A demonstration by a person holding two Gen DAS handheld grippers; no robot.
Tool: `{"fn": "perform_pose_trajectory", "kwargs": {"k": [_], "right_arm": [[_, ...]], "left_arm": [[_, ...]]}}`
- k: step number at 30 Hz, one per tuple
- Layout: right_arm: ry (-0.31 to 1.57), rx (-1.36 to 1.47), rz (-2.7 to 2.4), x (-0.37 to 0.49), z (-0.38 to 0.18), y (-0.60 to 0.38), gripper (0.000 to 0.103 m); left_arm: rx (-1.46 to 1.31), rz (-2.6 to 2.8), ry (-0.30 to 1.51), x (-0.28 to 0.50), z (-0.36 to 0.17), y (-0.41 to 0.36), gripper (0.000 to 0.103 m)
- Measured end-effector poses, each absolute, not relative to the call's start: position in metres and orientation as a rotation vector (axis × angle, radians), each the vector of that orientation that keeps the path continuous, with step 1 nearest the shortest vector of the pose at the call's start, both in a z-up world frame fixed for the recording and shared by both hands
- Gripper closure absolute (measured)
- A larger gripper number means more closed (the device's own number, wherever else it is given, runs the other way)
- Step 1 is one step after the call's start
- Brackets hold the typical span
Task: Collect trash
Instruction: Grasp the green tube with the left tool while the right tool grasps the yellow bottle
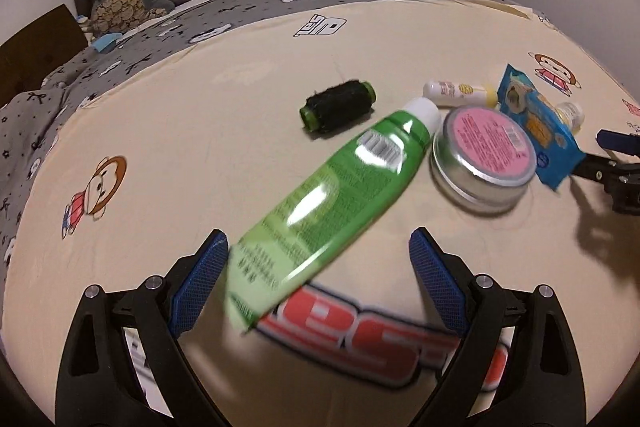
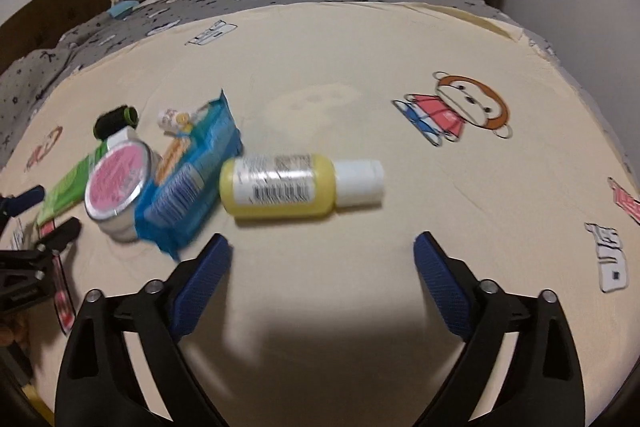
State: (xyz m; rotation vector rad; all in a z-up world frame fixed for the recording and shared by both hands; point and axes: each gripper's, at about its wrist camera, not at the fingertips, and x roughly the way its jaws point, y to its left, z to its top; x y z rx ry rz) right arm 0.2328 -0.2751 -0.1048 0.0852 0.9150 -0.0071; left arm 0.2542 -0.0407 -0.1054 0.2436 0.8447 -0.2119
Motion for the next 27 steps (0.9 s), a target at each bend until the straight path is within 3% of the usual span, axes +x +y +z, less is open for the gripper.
{"fn": "perform_pose_trajectory", "kwargs": {"k": [10, 14, 17, 24, 27], "right_arm": [[0.915, 0.120, -0.025, 0.260, -0.107, -0.278, 0.005], [0.910, 0.124, -0.018, 0.265, -0.108, -0.278, 0.010], [0.906, 0.125, -0.011, 0.267, -0.108, -0.279, 0.018], [0.881, 0.138, 0.004, 0.261, -0.104, -0.281, 0.018], [0.876, 0.125, 0.008, 0.253, -0.101, -0.281, 0.018]], "left_arm": [[0.264, -0.265, 0.867, 0.289, -0.108, -0.063, 0.015], [0.225, -0.300, 0.891, 0.301, -0.110, -0.062, 0.017], [0.200, -0.344, 0.905, 0.307, -0.112, -0.062, 0.030], [0.272, -0.366, 0.880, 0.288, -0.108, -0.076, 0.059], [0.275, -0.361, 0.879, 0.276, -0.105, -0.077, 0.063]]}}
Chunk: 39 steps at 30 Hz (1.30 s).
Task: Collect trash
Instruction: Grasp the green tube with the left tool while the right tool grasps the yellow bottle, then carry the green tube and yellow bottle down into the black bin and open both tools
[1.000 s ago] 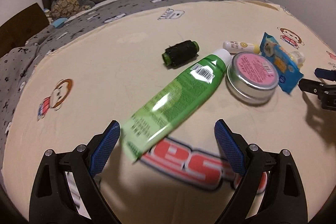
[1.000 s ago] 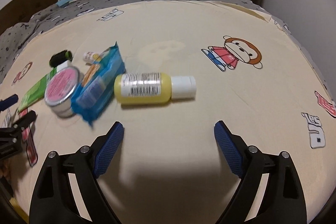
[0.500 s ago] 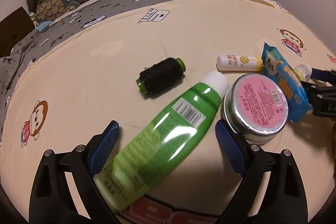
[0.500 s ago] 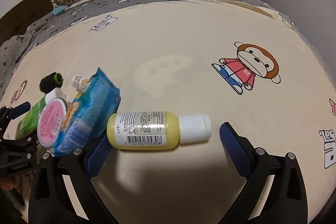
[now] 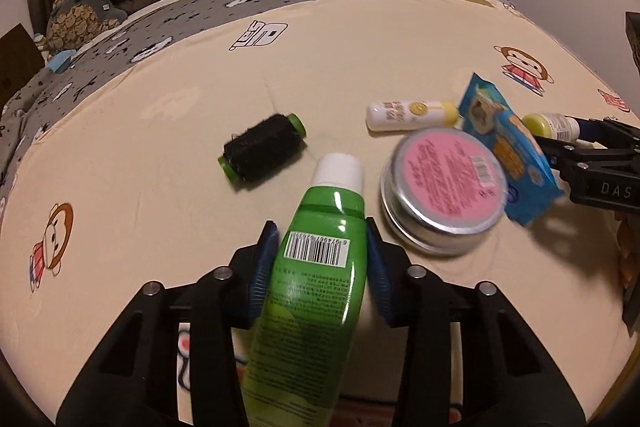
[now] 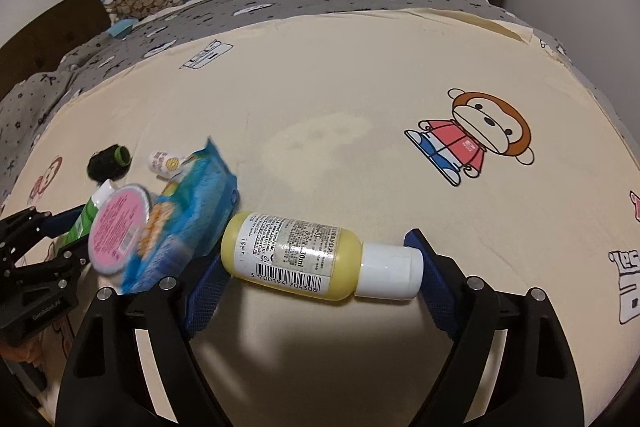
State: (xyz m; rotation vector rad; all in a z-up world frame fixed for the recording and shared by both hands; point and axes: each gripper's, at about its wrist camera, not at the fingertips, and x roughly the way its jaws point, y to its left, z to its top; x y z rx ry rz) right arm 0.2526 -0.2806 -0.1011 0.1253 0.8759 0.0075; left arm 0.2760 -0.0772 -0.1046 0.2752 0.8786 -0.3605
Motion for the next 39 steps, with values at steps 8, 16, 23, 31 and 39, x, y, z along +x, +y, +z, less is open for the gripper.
{"fn": "perform_pose_trajectory", "kwargs": {"k": [8, 16, 23, 31, 39], "right_arm": [[0.856, 0.065, 0.020, 0.217, -0.092, -0.276, 0.018], [0.787, -0.038, 0.033, 0.150, -0.066, -0.258, 0.018], [0.712, -0.060, 0.043, 0.088, -0.036, -0.255, 0.018], [0.651, -0.094, 0.055, 0.009, -0.028, -0.255, 0.018], [0.643, -0.058, 0.125, -0.058, -0.035, -0.244, 0.018]], "left_arm": [[0.239, -0.350, 0.880, 0.235, -0.098, -0.063, 0.064], [0.189, -0.321, 0.815, 0.175, -0.077, -0.047, 0.064], [0.189, -0.309, 0.713, 0.111, -0.051, -0.045, 0.064], [0.211, -0.296, 0.641, 0.041, -0.046, -0.047, 0.064], [0.161, -0.366, 0.689, -0.025, -0.064, -0.045, 0.064]]}}
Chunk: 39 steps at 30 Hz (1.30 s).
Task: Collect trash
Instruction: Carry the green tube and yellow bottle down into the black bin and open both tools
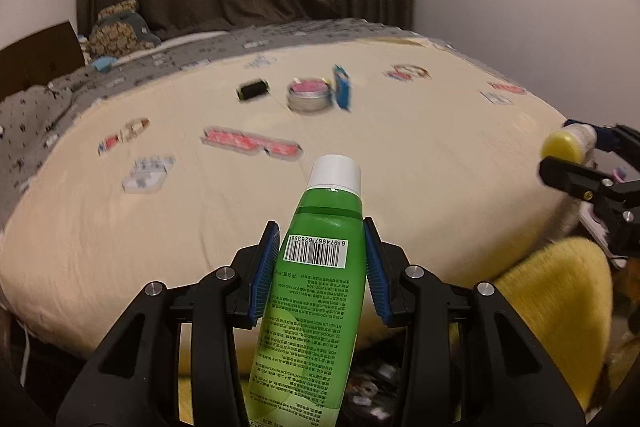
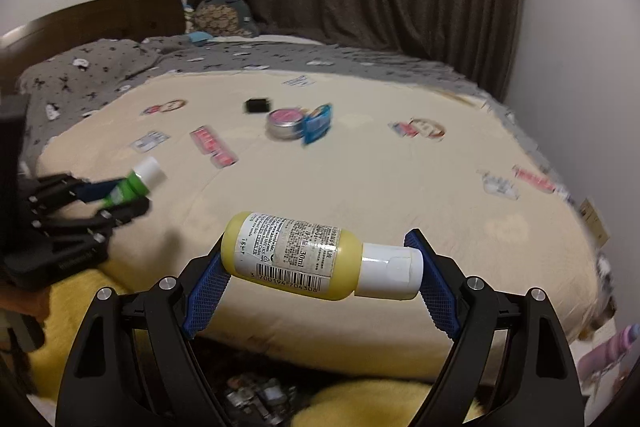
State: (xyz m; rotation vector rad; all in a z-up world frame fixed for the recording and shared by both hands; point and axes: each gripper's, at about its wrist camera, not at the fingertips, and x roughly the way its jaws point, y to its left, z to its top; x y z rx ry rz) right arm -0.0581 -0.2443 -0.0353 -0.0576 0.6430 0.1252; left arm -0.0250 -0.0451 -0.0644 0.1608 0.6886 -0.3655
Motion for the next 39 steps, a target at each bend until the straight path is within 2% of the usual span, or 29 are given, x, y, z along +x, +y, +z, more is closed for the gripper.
{"fn": "perform_pose_trajectory", "kwargs": {"k": [17, 25, 36, 38, 39], "right_arm": [[1.050, 0.137, 0.224, -0.072, -0.176, -0.218, 0.018], [1.184, 0.200, 0.241, -0.062, -0.219, -0.219, 0.018], [1.286, 0.224, 0.258, -0.052, -0.252, -0.212, 0.018], [1.287, 0.232, 0.251, -0.051, -0.253, -0.216, 0.014], [1.285, 0.235, 0.247, -0.050, -0.252, -0.218, 0.012]], "left_arm": [[0.181, -0.420, 1.031, -0.060, -0.185, -0.050, 0.064], [0.197, -0.433, 1.166, -0.052, -0.234, -0.059, 0.064], [0.181, -0.421, 1.317, -0.041, -0.273, -0.059, 0.063], [0.182, -0.408, 1.321, -0.041, -0.273, -0.057, 0.057], [0.182, -0.400, 1.317, -0.040, -0.272, -0.056, 0.046]]}}
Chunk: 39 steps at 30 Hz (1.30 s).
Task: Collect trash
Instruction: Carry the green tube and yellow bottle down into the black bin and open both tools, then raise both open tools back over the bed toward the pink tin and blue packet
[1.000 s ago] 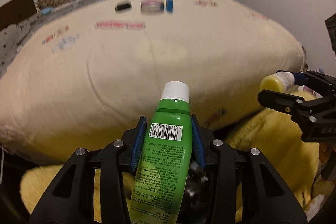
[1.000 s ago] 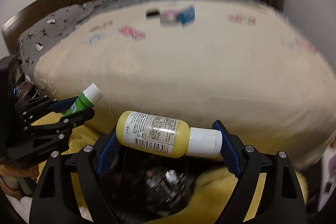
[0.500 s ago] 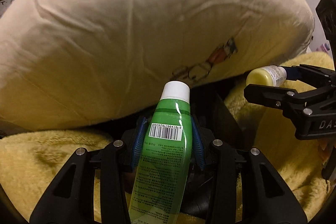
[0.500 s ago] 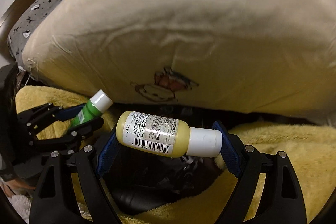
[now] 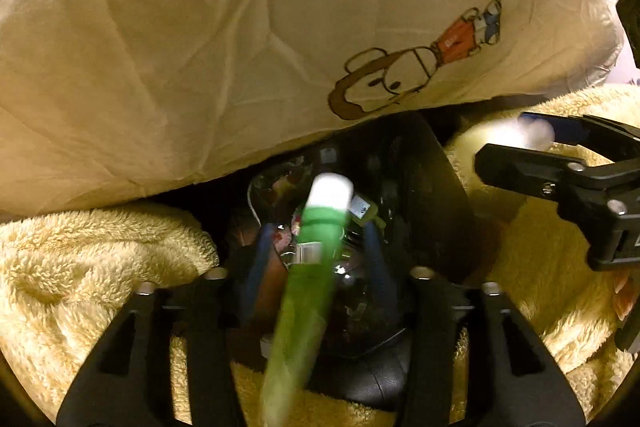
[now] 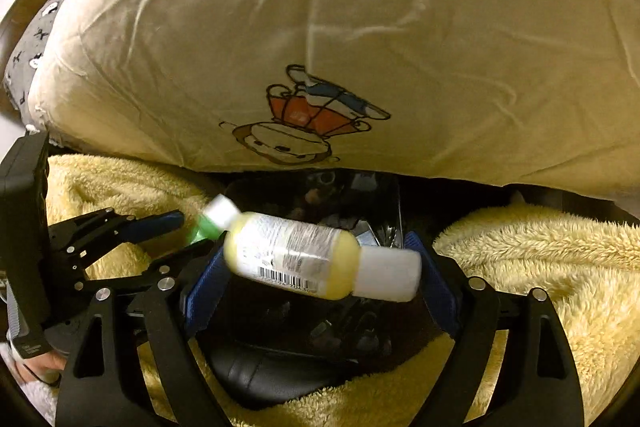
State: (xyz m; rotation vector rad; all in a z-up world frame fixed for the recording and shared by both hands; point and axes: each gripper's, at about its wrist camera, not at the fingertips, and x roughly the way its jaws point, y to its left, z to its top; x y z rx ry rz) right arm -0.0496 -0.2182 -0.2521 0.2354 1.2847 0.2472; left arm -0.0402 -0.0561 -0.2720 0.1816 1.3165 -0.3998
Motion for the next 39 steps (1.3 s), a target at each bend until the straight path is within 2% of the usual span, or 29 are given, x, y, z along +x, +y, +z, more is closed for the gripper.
{"fn": "perform_pose_trajectory", "kwargs": {"k": [1, 6, 10, 26, 39], "right_arm": [[1.278, 0.240, 0.238, -0.046, -0.252, -0.220, 0.012], [1.235, 0.238, 0.197, -0.048, -0.237, -0.231, 0.011], [1.177, 0.217, 0.183, -0.049, -0.215, -0.236, 0.011], [0.834, 0.103, 0.127, -0.016, -0.087, -0.260, 0.011], [0.714, 0.067, 0.055, 0.080, -0.049, -0.252, 0.011]], "left_arm": [[0.184, -0.390, 1.308, -0.040, -0.271, -0.056, 0.037], [0.219, -0.333, 1.252, -0.040, -0.255, -0.048, 0.024], [0.226, -0.309, 1.202, -0.039, -0.234, -0.043, 0.018], [0.208, -0.232, 0.835, -0.003, -0.104, -0.006, 0.014], [0.195, -0.209, 0.731, 0.087, -0.072, -0.018, 0.014]]}}
